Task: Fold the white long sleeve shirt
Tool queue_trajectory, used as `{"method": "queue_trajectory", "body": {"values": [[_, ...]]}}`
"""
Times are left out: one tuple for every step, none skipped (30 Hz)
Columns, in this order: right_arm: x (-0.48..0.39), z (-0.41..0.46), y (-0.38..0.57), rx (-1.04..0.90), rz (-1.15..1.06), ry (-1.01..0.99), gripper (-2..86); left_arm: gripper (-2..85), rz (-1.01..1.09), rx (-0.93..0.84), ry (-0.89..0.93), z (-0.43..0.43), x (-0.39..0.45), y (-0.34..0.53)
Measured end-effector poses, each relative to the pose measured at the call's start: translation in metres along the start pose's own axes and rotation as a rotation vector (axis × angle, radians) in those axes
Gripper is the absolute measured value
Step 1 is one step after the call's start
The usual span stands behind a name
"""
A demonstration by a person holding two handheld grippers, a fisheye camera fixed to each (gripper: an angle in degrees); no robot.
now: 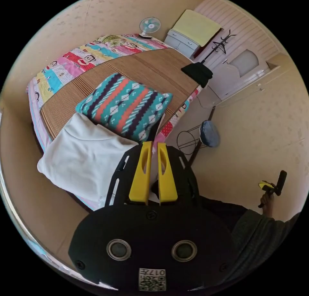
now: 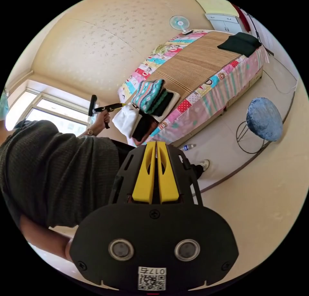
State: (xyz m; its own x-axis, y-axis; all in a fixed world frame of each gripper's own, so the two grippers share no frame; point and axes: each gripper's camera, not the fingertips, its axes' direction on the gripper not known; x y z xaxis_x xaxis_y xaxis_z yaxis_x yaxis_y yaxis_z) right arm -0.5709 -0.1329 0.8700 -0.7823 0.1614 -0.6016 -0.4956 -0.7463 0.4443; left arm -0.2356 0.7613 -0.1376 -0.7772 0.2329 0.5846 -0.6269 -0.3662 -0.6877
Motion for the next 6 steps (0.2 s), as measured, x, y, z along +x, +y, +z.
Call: {"method": "queue_trajectory", "body": {"values": [[0.011,-0.002,-0.006,-0.015,0.005,0.035,0.3,1.4,0.025,-0.008,0.012,0.008,0.014,-0.001],[0.021,-0.008,-0.012,-0.005,0.006,0.037,0.3,0.4,0.067,-0.025,0.043,0.025,0.041,-0.002],[0.025,-0.013,-0.015,0.003,-0.002,0.029,0.3,-0.4,0.104,-0.047,0.077,0.043,0.067,-0.003],[0.03,-0.022,-0.021,0.018,-0.032,0.021,0.3,-0.5,0.121,-0.056,0.089,0.052,0.079,-0.003],[0.034,-0.034,-0.025,0.039,-0.057,0.046,0.4,-0.7,0.146,-0.063,0.102,0.066,0.101,-0.004],[0.035,-0.04,-0.027,0.052,-0.065,0.067,0.4,-0.8,0.158,-0.058,0.106,0.078,0.119,-0.006]]}}
